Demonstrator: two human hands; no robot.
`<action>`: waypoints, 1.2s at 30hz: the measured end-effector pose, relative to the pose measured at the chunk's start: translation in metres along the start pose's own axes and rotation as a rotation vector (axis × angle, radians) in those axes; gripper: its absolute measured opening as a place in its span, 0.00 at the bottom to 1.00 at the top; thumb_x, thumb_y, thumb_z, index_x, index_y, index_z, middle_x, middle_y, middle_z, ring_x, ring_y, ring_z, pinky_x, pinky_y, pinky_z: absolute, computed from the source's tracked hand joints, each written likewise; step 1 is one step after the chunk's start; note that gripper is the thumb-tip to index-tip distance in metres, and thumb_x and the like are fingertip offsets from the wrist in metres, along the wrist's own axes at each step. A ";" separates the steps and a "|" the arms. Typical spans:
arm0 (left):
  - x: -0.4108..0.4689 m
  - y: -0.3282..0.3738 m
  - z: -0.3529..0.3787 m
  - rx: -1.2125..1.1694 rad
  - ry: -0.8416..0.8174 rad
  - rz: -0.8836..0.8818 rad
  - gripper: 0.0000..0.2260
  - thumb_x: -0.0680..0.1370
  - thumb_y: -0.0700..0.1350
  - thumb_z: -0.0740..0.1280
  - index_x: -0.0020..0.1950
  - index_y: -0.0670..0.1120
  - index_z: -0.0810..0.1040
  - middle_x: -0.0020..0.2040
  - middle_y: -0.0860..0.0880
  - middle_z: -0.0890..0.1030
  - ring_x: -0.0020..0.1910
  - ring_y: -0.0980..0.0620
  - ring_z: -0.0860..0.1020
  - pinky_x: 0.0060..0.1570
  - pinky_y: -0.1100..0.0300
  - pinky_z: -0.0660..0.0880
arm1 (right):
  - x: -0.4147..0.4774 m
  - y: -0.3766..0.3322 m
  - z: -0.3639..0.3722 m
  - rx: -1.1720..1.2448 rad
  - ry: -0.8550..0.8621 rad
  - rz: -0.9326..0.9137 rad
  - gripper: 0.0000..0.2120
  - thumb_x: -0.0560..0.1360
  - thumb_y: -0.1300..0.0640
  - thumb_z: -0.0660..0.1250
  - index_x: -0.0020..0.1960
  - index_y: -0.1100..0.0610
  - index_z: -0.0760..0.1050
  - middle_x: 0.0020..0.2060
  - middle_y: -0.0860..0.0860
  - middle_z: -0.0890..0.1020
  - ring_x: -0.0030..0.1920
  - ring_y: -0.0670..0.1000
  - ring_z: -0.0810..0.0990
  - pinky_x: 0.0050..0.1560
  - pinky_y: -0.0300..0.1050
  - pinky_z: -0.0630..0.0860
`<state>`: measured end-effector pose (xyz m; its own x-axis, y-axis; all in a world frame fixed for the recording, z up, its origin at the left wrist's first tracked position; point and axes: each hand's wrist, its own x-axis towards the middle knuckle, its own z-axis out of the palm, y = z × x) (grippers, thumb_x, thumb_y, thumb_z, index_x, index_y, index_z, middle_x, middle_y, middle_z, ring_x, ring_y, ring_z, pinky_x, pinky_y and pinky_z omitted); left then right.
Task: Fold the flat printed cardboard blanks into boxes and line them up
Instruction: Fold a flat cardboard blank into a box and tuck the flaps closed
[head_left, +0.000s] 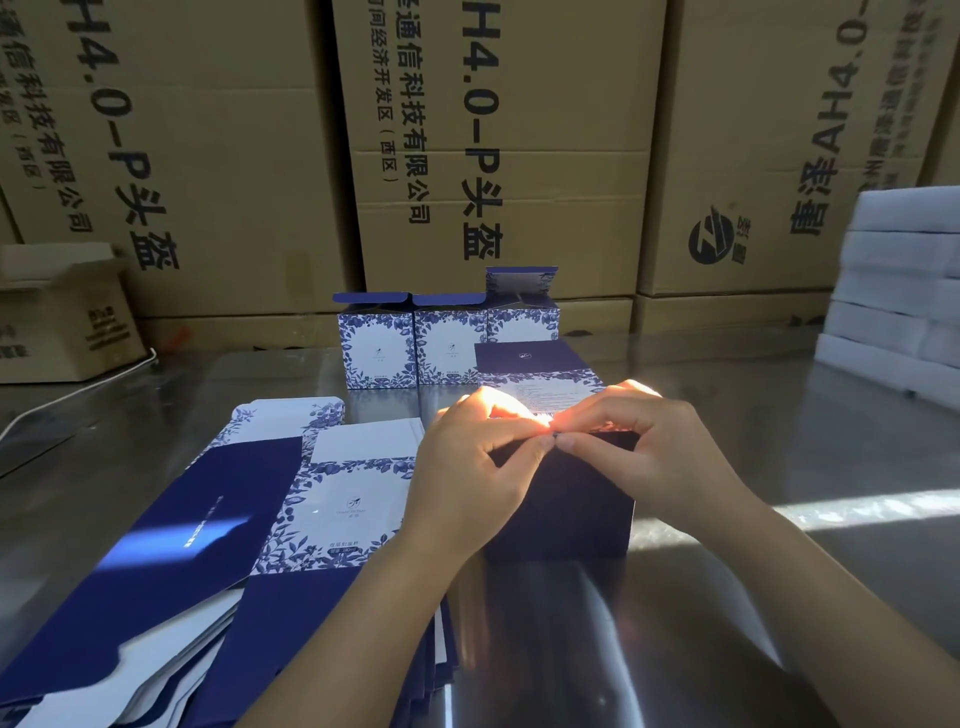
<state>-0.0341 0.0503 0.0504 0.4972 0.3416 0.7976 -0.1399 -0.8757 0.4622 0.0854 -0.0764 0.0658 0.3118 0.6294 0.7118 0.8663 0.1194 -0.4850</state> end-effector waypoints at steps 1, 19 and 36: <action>0.000 0.000 0.000 -0.002 -0.002 -0.007 0.07 0.72 0.49 0.69 0.45 0.52 0.85 0.40 0.61 0.77 0.44 0.59 0.76 0.43 0.58 0.74 | 0.000 0.001 -0.002 0.002 -0.020 0.005 0.08 0.70 0.58 0.74 0.44 0.44 0.83 0.41 0.37 0.84 0.47 0.40 0.80 0.48 0.29 0.72; 0.001 0.000 -0.005 0.019 -0.029 -0.015 0.06 0.72 0.49 0.68 0.43 0.51 0.85 0.43 0.57 0.81 0.46 0.57 0.77 0.48 0.51 0.75 | 0.003 0.013 -0.009 0.169 -0.078 0.140 0.08 0.67 0.55 0.76 0.43 0.42 0.85 0.43 0.39 0.85 0.51 0.39 0.80 0.50 0.28 0.72; 0.001 0.000 -0.005 -0.044 -0.035 -0.061 0.06 0.70 0.50 0.70 0.42 0.52 0.85 0.40 0.60 0.77 0.46 0.58 0.76 0.52 0.48 0.73 | -0.002 0.005 0.004 0.165 -0.001 0.095 0.08 0.69 0.60 0.75 0.41 0.46 0.84 0.40 0.38 0.84 0.50 0.41 0.80 0.49 0.30 0.72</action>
<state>-0.0378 0.0519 0.0534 0.5359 0.3812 0.7533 -0.1450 -0.8375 0.5269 0.0877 -0.0743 0.0602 0.3886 0.6447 0.6582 0.7570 0.1839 -0.6271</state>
